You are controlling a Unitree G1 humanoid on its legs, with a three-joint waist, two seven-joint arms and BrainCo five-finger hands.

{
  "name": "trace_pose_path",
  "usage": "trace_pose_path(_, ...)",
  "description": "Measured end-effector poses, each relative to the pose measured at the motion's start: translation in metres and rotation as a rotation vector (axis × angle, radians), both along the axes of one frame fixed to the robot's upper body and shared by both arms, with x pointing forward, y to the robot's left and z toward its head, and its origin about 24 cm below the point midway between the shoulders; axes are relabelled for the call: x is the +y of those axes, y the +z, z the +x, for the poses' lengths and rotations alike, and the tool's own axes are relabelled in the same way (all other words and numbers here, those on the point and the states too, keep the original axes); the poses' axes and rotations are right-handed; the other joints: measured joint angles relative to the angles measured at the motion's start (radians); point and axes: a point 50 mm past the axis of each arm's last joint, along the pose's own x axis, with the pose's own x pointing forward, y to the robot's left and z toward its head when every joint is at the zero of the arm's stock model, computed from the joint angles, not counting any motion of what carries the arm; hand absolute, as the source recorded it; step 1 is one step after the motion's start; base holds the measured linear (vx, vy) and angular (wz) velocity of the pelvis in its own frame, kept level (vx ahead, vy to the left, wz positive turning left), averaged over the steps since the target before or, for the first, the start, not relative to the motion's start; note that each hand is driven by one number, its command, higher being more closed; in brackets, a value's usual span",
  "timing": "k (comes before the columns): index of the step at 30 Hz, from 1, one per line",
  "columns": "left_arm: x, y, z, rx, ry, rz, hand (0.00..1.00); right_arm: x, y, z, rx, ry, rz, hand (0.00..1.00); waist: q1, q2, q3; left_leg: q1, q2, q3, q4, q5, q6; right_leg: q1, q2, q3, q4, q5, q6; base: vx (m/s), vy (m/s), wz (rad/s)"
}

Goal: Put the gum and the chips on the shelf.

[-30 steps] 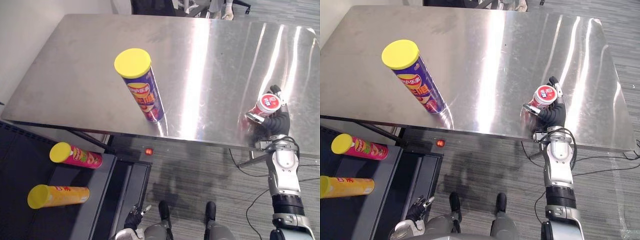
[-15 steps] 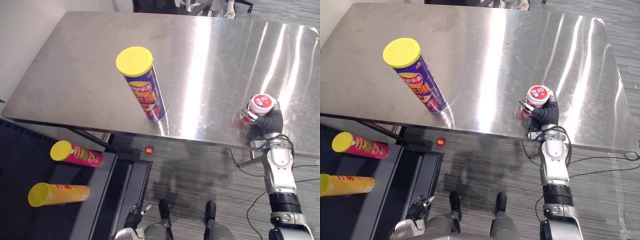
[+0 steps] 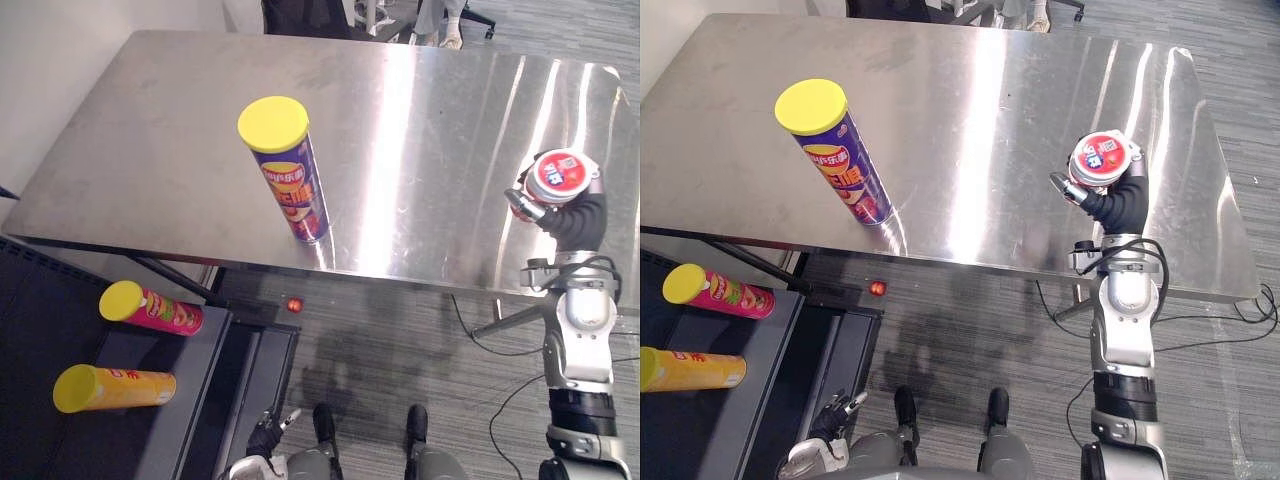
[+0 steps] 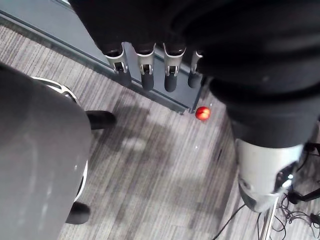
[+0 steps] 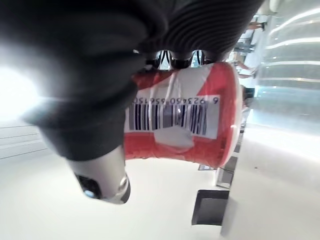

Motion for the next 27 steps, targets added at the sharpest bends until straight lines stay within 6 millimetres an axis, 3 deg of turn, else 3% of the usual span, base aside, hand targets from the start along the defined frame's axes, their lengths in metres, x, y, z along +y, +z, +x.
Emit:
trace_pose_path(8,0.001,-0.001,-0.003,0.008,0.004,0.005,0.00,-0.002,-0.008,-0.025,0.011,0.047,-0.038,1.00,-0.020,-0.005,-0.004,0.003,0.003,0.003,-0.007,0.014,-0.005,0.003,0.003,0.003,-0.005,0.000,0.000,-0.05,-0.016,-0.02)
trace_pose_path(13,0.003,-0.003,-0.010,0.031,-0.004,0.017,0.00,-0.007,-0.038,-0.038,0.123,0.037,0.010,1.00,-0.033,-0.028,-0.043,0.016,0.004,0.008,-0.007,0.016,-0.005,0.011,0.004,0.007,-0.005,0.000,0.000,-0.01,-0.005,-0.03)
trace_pose_path(17,0.006,-0.003,-0.013,0.040,-0.003,0.024,0.00,-0.007,-0.048,-0.043,0.166,0.037,0.021,1.00,-0.038,-0.038,-0.056,0.037,0.003,0.014,-0.007,0.014,-0.008,0.022,0.002,0.012,0.009,-0.005,-0.003,-0.02,0.003,-0.05)
trace_pose_path(22,0.009,-0.003,-0.014,0.041,0.004,0.028,0.00,0.000,-0.058,-0.045,0.202,0.062,0.043,1.00,-0.036,-0.052,-0.047,0.033,-0.008,0.013,0.052,-0.002,-0.005,-0.076,-0.031,0.026,0.262,-0.127,-0.007,-0.03,0.005,0.05)
trace_pose_path(23,0.011,-0.002,-0.013,0.032,0.016,0.025,0.00,0.005,-0.060,-0.043,0.207,0.088,0.047,1.00,-0.036,-0.057,-0.043,0.003,-0.006,-0.005,0.132,-0.041,-0.005,-0.086,-0.045,0.017,0.314,-0.156,-0.008,-0.05,-0.044,0.33)
trace_pose_path(25,0.012,-0.002,-0.013,0.023,0.062,0.000,0.00,0.013,-0.062,-0.041,0.213,0.133,0.059,1.00,-0.029,-0.050,-0.038,-0.038,0.003,-0.045,0.210,-0.070,-0.006,-0.080,-0.050,-0.016,0.346,-0.178,-0.013,-0.07,-0.056,0.60)
trace_pose_path(27,0.012,-0.001,-0.012,0.010,0.099,-0.021,0.00,0.022,-0.063,-0.039,0.219,0.168,0.065,1.00,-0.023,-0.033,-0.025,-0.092,0.012,-0.140,0.232,-0.057,-0.018,-0.060,-0.050,-0.114,0.336,-0.187,-0.028,-0.11,-0.074,1.11)
